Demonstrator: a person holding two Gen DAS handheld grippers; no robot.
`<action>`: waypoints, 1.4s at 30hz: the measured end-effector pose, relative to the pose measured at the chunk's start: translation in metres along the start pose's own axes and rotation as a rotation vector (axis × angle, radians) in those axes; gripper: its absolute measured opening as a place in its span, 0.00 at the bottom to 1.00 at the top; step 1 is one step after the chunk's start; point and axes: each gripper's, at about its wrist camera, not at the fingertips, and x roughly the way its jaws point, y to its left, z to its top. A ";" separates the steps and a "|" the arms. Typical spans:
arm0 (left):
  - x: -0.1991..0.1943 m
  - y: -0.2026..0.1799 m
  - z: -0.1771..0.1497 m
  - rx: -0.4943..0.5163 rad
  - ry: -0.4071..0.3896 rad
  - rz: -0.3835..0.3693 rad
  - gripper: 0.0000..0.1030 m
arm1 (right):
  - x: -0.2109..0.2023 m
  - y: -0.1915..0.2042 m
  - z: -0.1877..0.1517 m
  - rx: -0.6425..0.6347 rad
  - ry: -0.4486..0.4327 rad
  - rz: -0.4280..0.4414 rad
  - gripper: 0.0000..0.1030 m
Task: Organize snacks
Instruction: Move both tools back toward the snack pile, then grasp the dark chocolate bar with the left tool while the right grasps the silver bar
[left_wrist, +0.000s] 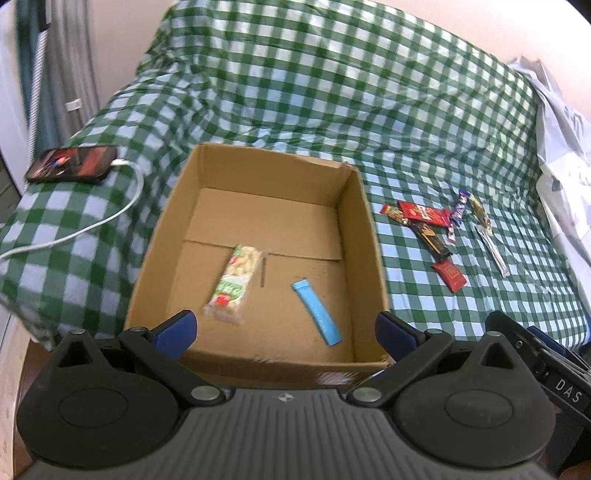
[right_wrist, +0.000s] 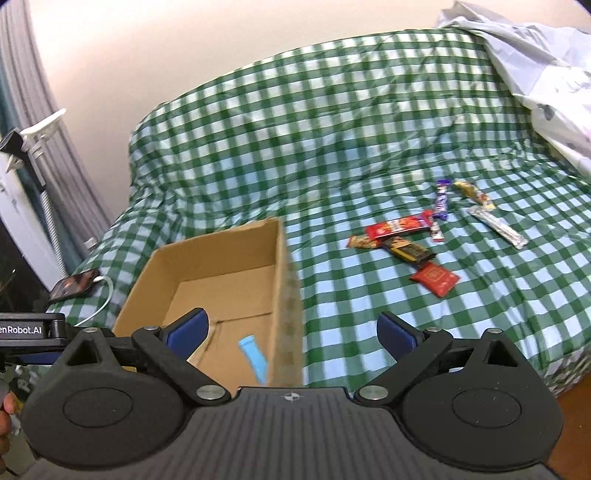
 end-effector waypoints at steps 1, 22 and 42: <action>0.003 -0.006 0.004 0.010 0.002 -0.004 1.00 | 0.001 -0.006 0.002 0.008 -0.001 -0.009 0.95; 0.179 -0.197 0.110 0.130 0.154 -0.072 1.00 | 0.078 -0.189 0.045 0.135 -0.018 -0.296 0.95; 0.453 -0.312 0.127 0.077 0.390 0.032 1.00 | 0.339 -0.373 0.101 0.000 0.141 -0.429 0.99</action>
